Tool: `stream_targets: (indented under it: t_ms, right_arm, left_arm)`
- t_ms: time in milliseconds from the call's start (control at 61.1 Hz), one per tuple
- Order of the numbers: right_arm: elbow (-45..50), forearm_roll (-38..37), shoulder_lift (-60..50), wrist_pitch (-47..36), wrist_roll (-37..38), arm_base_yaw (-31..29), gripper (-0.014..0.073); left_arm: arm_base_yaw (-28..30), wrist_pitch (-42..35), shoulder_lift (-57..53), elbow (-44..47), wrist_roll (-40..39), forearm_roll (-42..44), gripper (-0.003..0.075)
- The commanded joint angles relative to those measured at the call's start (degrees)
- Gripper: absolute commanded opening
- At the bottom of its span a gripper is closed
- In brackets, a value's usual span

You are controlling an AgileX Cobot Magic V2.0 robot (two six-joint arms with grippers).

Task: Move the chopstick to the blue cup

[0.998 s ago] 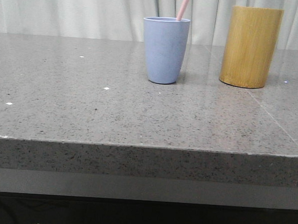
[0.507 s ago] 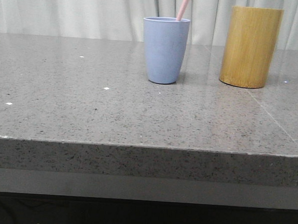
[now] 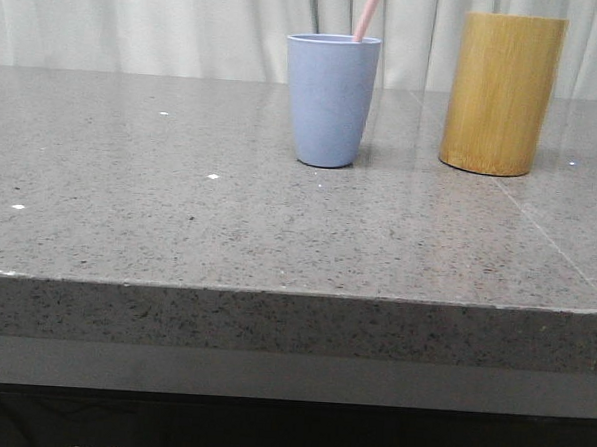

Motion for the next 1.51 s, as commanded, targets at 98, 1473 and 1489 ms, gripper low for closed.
stream_targets:
  t_ms: [98,1473,1489]
  right_arm:
    - [-1.2,0.0,0.7,-4.2,-0.4,-0.2,-0.0067]
    - [-0.2,-0.1,0.0,-5.1,-0.4,-0.3,-0.0067]
    - [0.5,-0.1,-0.4,-5.7,-0.4,-0.6,-0.0067]
  left_arm:
    - [0.0,-8.7,-1.5,0.8,-1.1,0.5,-0.0019]
    - [-2.5,-9.0,-1.3,0.8,-4.3,0.6,-0.0019]
    - [-2.5,-9.0,-1.3,0.8,-4.3,0.6,-0.0019]
